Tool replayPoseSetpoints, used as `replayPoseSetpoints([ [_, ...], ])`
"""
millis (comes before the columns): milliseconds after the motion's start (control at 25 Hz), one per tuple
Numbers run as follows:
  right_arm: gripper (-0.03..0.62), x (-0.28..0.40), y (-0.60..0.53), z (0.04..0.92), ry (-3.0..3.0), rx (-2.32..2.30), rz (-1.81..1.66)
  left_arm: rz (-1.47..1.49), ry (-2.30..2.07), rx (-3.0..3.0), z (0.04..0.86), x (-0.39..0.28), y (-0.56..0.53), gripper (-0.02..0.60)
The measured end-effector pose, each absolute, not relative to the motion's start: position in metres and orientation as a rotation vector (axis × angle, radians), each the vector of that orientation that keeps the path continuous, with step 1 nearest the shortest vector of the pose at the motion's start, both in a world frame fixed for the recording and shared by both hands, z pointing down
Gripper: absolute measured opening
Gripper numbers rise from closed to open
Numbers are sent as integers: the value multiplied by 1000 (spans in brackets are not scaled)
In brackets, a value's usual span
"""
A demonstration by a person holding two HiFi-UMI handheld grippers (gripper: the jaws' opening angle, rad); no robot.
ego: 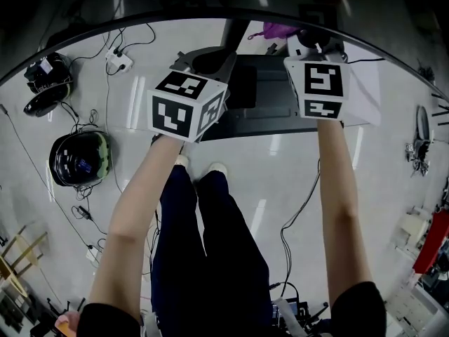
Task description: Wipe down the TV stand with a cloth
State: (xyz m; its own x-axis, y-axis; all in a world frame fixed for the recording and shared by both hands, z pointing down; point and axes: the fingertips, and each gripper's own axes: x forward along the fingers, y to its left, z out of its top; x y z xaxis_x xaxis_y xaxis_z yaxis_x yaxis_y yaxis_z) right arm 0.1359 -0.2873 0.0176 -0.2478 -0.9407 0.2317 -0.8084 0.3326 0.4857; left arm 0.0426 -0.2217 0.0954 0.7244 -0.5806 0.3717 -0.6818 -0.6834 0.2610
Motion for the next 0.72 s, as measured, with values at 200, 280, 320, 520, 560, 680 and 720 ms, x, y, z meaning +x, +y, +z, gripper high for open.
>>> replayPoseSetpoints([
  [200, 98, 132, -300, 5, -2155, 1620, -397, 363, -995, 2544, 92, 33, -225, 6],
  [280, 98, 126, -304, 2, -2168, 1629, -411, 364, -1005, 2536, 94, 30, -225, 6],
  [320, 98, 121, -305, 2, -2177, 1625, -410, 365, -1009, 2532, 95, 29, -225, 6],
  [520, 98, 107, -308, 9, -2191, 1577, -417, 361, -1009, 2521, 98, 29, -224, 6],
  [560, 98, 107, -309, 11, -2190, 1567, -415, 362, -1008, 2520, 99, 29, -224, 6],
  [680, 98, 105, -310, 17, -2185, 1535, -413, 367, -1010, 2523, 102, 27, -224, 6],
  [720, 98, 104, -310, 19, -2185, 1527, -410, 369, -1012, 2521, 103, 26, -225, 6],
])
